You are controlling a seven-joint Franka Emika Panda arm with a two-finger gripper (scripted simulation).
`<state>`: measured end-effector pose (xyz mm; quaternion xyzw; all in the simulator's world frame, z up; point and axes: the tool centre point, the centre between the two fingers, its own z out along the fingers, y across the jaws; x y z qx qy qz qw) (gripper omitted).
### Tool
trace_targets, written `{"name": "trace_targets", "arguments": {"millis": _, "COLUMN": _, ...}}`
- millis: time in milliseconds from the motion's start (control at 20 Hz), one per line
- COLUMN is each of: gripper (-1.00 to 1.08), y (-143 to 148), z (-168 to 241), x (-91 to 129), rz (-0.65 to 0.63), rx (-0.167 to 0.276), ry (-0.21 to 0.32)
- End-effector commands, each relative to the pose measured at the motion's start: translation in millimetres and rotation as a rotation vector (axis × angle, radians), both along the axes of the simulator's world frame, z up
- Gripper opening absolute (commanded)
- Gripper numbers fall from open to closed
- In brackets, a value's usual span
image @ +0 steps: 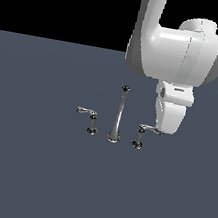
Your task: Turn on the faucet by rotating a designated handle.
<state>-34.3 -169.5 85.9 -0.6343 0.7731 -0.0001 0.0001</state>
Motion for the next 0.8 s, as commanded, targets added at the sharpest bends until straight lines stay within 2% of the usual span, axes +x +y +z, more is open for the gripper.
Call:
{"name": "trace_targets", "arguments": {"millis": 0, "gripper": -1.00, "y": -2.0, "z": 0.0, "x": -9.1, "rz": 0.000, "rx": 0.000, "ry": 0.000}}
{"name": "trace_targets", "arguments": {"millis": 300, "gripper": -1.00, "y": -6.6, "z": 0.0, "x": -31.1, "rz": 0.000, "rx": 0.000, "ry": 0.000}}
{"name": "trace_targets", "arguments": {"millis": 350, "gripper": -1.00, "y": -6.6, "z": 0.0, "x": -31.1, "rz": 0.000, "rx": 0.000, "ry": 0.000}}
{"name": "trace_targets", "arguments": {"millis": 400, "gripper": -1.00, "y": -3.0, "z": 0.6, "x": -21.1, "rz": 0.008, "rx": -0.002, "ry": -0.011}}
{"name": "trace_targets", "arguments": {"millis": 750, "gripper": -1.00, "y": 7.5, "z": 0.2, "x": -44.6, "rz": 0.005, "rx": -0.001, "ry": -0.006}}
